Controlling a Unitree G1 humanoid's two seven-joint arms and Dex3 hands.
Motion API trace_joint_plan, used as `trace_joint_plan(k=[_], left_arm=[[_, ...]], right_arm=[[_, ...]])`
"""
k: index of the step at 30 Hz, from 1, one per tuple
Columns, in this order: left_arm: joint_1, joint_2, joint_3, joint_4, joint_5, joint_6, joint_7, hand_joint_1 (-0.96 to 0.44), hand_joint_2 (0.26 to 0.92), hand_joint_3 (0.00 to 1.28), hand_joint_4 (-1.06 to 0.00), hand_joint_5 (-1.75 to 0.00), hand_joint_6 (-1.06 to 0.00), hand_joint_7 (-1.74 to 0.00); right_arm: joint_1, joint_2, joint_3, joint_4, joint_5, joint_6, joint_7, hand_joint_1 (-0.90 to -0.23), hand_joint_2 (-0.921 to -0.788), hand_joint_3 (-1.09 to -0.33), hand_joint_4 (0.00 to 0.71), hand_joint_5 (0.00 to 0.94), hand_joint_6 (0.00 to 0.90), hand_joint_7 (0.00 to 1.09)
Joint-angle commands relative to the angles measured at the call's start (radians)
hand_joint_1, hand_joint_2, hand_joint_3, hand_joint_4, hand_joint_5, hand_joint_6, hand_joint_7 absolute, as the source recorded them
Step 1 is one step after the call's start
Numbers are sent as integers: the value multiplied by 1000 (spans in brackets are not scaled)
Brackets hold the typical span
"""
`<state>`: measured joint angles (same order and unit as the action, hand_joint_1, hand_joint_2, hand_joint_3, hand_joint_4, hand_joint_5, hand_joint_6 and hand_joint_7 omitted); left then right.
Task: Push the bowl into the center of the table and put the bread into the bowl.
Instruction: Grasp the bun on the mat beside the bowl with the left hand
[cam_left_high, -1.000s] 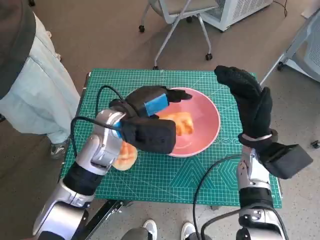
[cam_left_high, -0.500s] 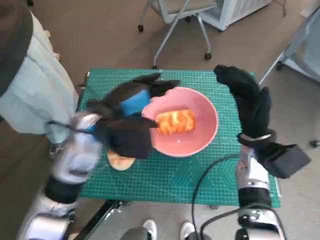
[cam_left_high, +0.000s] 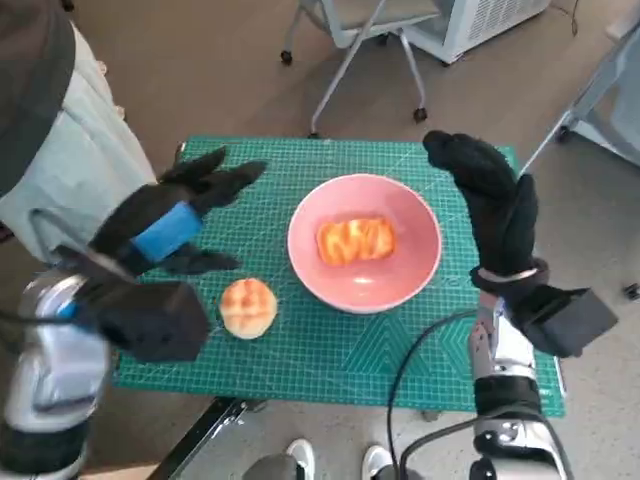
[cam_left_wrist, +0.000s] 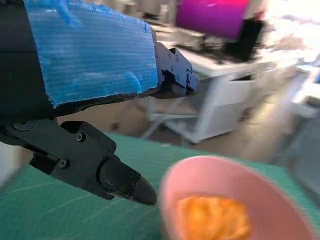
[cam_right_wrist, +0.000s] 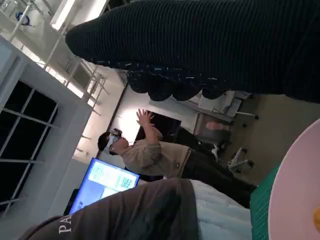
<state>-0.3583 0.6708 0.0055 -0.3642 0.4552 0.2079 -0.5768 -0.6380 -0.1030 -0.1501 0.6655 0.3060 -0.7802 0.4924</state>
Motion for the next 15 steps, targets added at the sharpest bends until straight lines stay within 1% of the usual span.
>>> trace_joint_plan(k=[1, 5, 9, 15], left_arm=[[66, 77, -1, -50, 3, 10, -77, -218, 717, 1, -146, -4, -324, -12], [103, 114, -4, -68, -21, 10, -131, -123, 689, 1, -103, -1, -275, -4], [121, 131, -8, -64, -46, 12, -170, -59, 686, 2, -73, -1, -239, -1], [141, 116, -6, -60, -81, 27, -181, 5, 691, 4, -53, 0, -209, 0]], right_arm=[[19, 7, 1, 15, -4, 17, 2, -662, -921, -758, 148, 1, 20, 520], [13, 10, 0, 27, -1, 17, 8, -665, -921, -758, 148, 1, 20, 520], [7, 11, 1, 31, 2, 21, 11, -666, -921, -758, 148, 1, 20, 519], [4, 12, 2, 30, 7, 28, 20, -666, -921, -759, 148, 1, 20, 519]])
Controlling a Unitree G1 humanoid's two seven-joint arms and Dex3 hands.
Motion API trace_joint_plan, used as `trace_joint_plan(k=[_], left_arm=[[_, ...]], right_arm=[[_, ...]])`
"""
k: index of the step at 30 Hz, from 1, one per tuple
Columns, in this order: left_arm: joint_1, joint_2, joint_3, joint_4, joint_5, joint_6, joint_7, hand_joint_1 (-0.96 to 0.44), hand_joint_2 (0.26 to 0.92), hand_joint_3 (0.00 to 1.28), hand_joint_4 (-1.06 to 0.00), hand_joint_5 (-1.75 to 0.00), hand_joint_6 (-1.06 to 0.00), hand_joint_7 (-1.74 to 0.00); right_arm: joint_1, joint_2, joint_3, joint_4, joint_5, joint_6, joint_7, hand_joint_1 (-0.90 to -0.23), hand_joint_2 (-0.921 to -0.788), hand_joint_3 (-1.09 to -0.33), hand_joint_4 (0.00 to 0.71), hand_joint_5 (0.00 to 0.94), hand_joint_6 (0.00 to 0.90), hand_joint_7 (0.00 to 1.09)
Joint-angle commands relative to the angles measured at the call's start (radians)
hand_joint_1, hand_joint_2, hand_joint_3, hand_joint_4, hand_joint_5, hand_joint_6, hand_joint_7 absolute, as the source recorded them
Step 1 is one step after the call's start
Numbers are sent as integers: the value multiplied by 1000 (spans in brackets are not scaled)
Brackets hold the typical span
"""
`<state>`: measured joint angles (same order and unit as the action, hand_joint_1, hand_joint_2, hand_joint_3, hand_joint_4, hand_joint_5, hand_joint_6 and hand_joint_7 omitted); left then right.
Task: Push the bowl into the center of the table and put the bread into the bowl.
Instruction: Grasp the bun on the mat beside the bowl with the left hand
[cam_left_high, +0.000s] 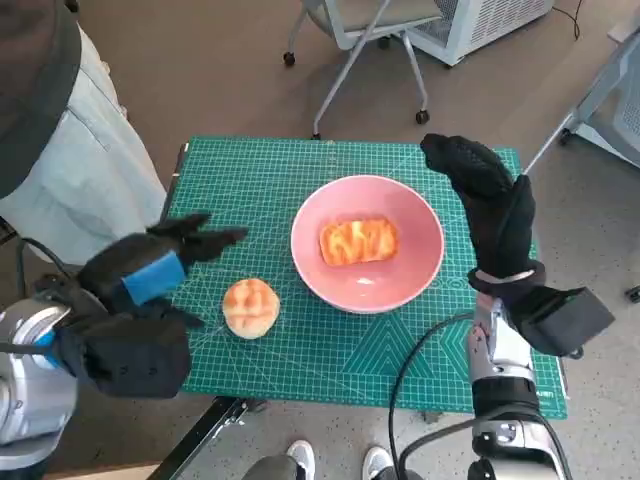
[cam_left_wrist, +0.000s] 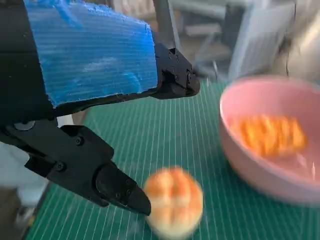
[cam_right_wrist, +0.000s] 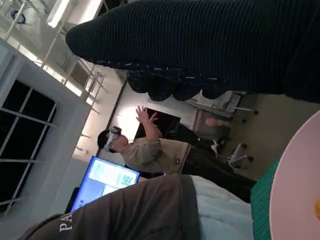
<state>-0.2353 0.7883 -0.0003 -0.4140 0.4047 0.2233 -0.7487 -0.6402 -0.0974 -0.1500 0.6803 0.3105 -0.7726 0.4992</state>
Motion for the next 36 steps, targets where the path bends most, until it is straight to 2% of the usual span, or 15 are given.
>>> trace_joint_plan(k=[1, 12, 25, 36], left_arm=[[22, -5, -1, -11, -36, 13, -6, 21, 692, 4, -52, 0, -207, 0], [33, -34, -62, -1, -16, 18, 23, 97, 697, 4, -58, -3, -204, 0], [-19, -77, -165, 89, 55, 48, 59, -22, 695, 1, -55, 0, -197, 0], [-77, -133, -268, 206, 138, 82, 78, -60, 697, 4, -71, -5, -205, -4]], right_arm=[[6, 7, 2, 15, 3, 21, 15, -665, -921, -758, 148, 1, 20, 519], [5, 6, 2, 9, 9, 31, 34, -661, -921, -759, 147, 0, 19, 519], [8, -4, -9, 14, 16, 35, 60, -668, -921, -755, 147, 1, 20, 520], [15, -10, -14, 8, 14, 37, 64, -669, -921, -757, 145, 0, 19, 519]])
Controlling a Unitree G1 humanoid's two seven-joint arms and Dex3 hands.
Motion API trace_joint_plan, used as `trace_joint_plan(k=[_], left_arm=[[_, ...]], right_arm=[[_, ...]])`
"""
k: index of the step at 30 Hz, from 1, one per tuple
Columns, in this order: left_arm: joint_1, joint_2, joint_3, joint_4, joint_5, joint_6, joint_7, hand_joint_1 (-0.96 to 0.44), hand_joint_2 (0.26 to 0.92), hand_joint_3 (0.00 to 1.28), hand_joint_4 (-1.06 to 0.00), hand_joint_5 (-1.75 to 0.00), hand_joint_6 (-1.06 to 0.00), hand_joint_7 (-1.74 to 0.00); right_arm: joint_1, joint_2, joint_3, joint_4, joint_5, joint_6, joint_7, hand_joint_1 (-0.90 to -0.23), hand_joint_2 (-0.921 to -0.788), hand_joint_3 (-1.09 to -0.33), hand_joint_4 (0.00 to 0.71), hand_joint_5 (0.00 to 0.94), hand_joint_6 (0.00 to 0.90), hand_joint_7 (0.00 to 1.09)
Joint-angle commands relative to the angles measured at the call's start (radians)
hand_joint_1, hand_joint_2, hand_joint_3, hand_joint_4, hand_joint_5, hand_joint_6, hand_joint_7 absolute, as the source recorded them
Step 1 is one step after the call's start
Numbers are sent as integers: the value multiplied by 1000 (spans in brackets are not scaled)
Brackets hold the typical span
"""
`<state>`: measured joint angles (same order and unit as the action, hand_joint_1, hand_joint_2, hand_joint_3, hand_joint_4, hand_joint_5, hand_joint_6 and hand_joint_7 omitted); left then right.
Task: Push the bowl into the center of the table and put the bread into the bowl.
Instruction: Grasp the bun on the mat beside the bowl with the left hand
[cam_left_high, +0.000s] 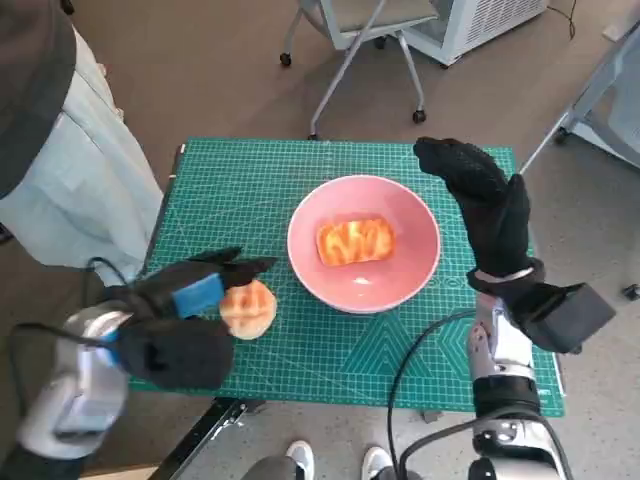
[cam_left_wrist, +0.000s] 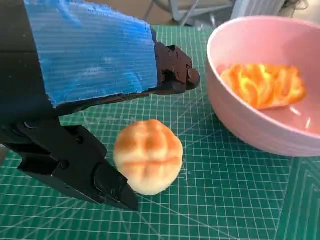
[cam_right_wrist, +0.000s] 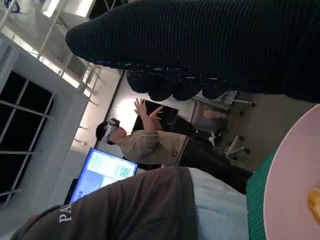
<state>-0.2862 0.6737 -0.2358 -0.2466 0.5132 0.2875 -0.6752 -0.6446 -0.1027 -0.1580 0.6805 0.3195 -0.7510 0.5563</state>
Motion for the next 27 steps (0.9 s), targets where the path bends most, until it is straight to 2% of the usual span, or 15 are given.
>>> trace_joint_plan(k=[1, 11, 15, 19, 20, 21, 23, 24, 25, 26, 27], left_arm=[[-32, -23, -42, 52, 37, 22, 4, -62, 698, 4, -74, -5, -207, -4], [-72, -60, -102, 159, 105, 45, 26, -83, 724, 13, -158, -22, -238, -11], [-80, -69, -111, 189, 118, 40, 40, -60, 747, 17, -240, -24, -323, -29], [-78, -71, -108, 216, 117, 7, 74, 3, 779, 21, -399, -33, -496, -63], [-77, -71, -105, 223, 115, -6, 85, 28, 790, 21, -492, -41, -566, -79], [-72, -70, -99, 235, 108, -34, 109, 38, 794, 20, -525, -44, -591, -84], [-67, -67, -89, 260, 97, -84, 150, 79, 813, 24, -699, -96, -710, -129], [-64, -64, -81, 276, 91, -118, 178, 138, 835, 29, -702, -313, -737, -170], [-62, -62, -76, 288, 86, -142, 196, 90, 866, 23, -735, -599, -704, -497], [-61, -61, -73, 297, 83, -159, 208, 58, 885, 29, -746, -795, -673, -717], [-59, -58, -68, 305, 79, -178, 220, 47, 892, 31, -750, -864, -662, -795]], right_arm=[[21, -6, -6, 6, 5, 16, 7, -669, -921, -757, 145, 0, 19, 519], [26, -13, -6, -3, -1, 18, -2, -661, -921, -758, 146, 1, 19, 520], [26, -14, -6, -3, -5, 17, -6, -661, -921, -756, 147, 1, 20, 520], [25, -13, -6, -3, -8, 17, -10, -660, -921, -756, 147, 1, 21, 519], [25, -13, -5, -3, -9, 17, -11, -660, -921, -756, 147, 1, 21, 518], [24, -12, -5, -3, -10, 17, -13, -660, -921, -755, 147, 1, 21, 518], [24, -12, -5, -2, -12, 16, -14, -660, -921, -755, 147, 1, 22, 517], [23, -12, -5, 0, -13, 15, -15, -660, -921, -755, 147, 1, 22, 517], [22, -11, -5, 1, -14, 15, -16, -659, -921, -755, 147, 1, 22, 517], [22, -11, -5, 3, -15, 14, -16, -659, -921, -755, 147, 1, 23, 516], [21, -11, -5, 4, -15, 14, -17, -659, -921, -755, 147, 1, 23, 516]])
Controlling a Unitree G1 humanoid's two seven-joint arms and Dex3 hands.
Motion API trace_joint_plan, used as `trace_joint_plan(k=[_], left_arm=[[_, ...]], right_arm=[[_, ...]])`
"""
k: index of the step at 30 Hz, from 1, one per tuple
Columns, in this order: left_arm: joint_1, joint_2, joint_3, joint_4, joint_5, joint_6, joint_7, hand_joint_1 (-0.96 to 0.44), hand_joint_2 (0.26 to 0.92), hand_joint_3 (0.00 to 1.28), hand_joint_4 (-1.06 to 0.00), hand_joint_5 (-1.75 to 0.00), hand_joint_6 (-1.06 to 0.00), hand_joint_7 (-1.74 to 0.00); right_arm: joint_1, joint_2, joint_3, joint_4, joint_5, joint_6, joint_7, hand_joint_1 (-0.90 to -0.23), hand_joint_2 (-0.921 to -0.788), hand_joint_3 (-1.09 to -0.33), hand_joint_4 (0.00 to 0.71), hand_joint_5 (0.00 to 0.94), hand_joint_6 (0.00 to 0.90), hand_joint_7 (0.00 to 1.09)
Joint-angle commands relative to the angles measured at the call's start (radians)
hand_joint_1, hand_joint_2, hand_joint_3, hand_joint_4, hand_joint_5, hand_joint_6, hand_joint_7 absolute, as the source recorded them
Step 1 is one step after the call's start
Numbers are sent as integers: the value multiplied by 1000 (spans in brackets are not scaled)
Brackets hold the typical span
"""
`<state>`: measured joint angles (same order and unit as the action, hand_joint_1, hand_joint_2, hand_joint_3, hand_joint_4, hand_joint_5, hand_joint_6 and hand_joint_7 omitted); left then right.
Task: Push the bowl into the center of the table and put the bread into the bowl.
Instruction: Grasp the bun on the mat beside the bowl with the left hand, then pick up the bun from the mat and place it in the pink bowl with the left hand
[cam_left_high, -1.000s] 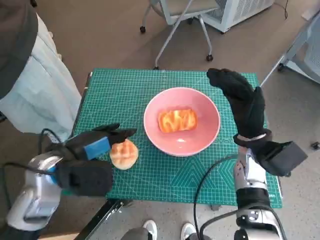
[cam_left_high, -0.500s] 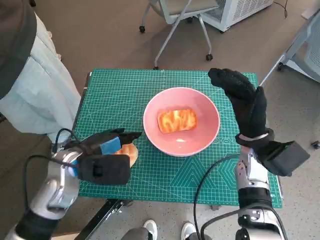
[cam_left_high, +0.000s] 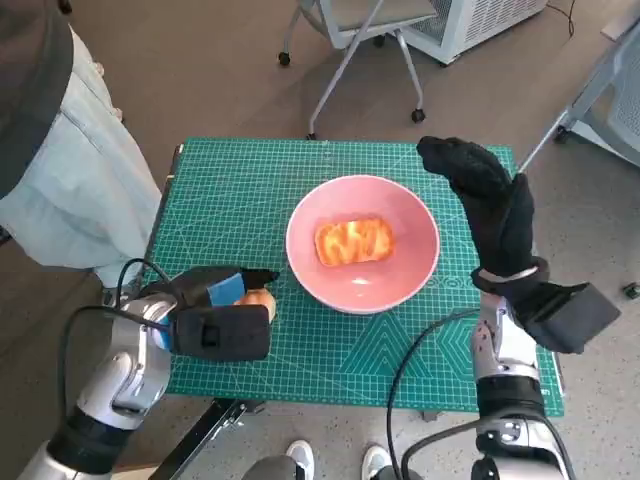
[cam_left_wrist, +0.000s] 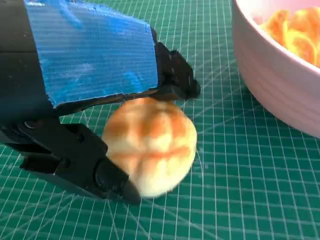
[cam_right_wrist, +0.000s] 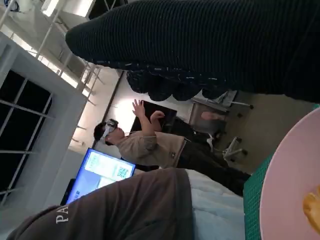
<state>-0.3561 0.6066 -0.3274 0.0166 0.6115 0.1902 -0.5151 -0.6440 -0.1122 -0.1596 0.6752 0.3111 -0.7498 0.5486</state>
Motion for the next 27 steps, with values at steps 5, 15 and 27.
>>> trace_joint_plan(k=[5, 15, 27], left_arm=[[27, 30, 65, 32, -54, -151, 84, 11, 908, 31, -762, -1107, -677, -1002], [31, 56, 210, -100, -180, -199, 66, 4, 905, 29, -796, -1104, -677, -1062], [-78, 25, 324, -266, -216, -173, 121, 5, 890, 12, -863, -1015, -716, -1033]], right_arm=[[17, 0, -3, 11, -5, 16, -10, -658, -921, -754, 148, 1, 24, 514], [9, -2, -5, 17, 0, 20, -7, -658, -921, -754, 148, 1, 26, 510], [-4, -6, -7, 21, -1, 23, -7, -658, -921, -756, 147, 0, 28, 509]])
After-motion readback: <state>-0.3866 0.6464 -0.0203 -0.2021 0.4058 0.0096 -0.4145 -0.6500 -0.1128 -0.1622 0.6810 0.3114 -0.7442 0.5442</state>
